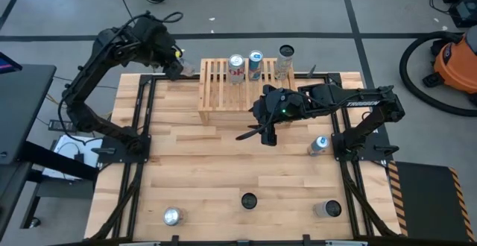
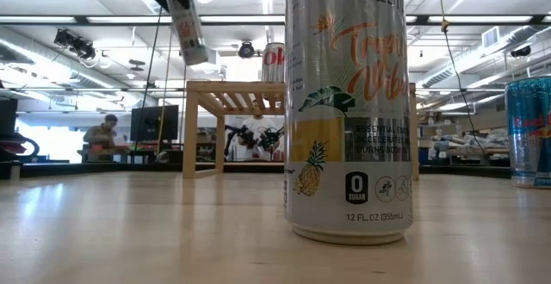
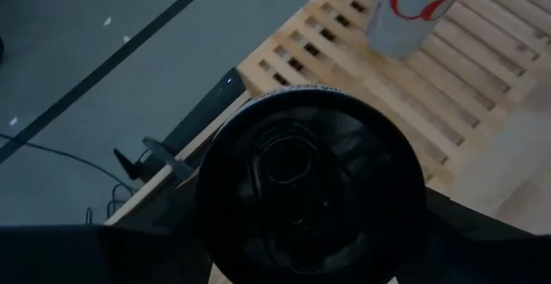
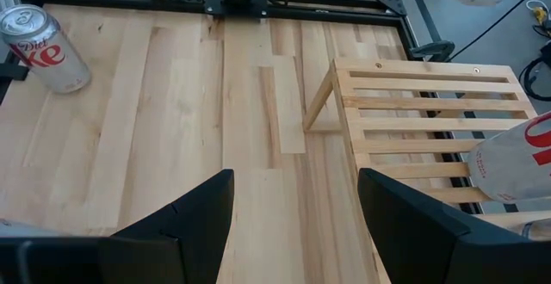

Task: Place canned beverage on shelf
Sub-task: Put the left white pink soda can on the shelf

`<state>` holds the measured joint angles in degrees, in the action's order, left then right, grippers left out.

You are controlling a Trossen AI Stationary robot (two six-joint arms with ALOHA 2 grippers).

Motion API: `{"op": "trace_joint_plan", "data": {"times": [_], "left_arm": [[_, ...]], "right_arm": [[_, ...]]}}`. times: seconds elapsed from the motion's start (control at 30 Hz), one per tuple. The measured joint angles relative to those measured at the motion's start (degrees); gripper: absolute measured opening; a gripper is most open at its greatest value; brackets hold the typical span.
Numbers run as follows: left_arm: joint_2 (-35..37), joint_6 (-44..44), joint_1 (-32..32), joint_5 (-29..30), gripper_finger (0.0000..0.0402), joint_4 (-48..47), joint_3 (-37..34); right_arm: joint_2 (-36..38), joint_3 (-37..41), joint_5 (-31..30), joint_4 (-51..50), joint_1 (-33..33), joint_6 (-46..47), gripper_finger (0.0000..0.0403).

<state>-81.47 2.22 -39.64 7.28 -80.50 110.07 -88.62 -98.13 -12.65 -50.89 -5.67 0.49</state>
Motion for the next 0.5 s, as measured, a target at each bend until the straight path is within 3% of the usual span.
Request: {"op": "trace_joint_plan", "data": {"times": [0.5], "left_arm": [[-13.24, 1.68, 4.94, -0.26, 0.0263, -0.50, 9.30]], "right_arm": [[-0.02, 0.00, 0.09, 0.24, 0.04, 0.00, 0.0257]]}}
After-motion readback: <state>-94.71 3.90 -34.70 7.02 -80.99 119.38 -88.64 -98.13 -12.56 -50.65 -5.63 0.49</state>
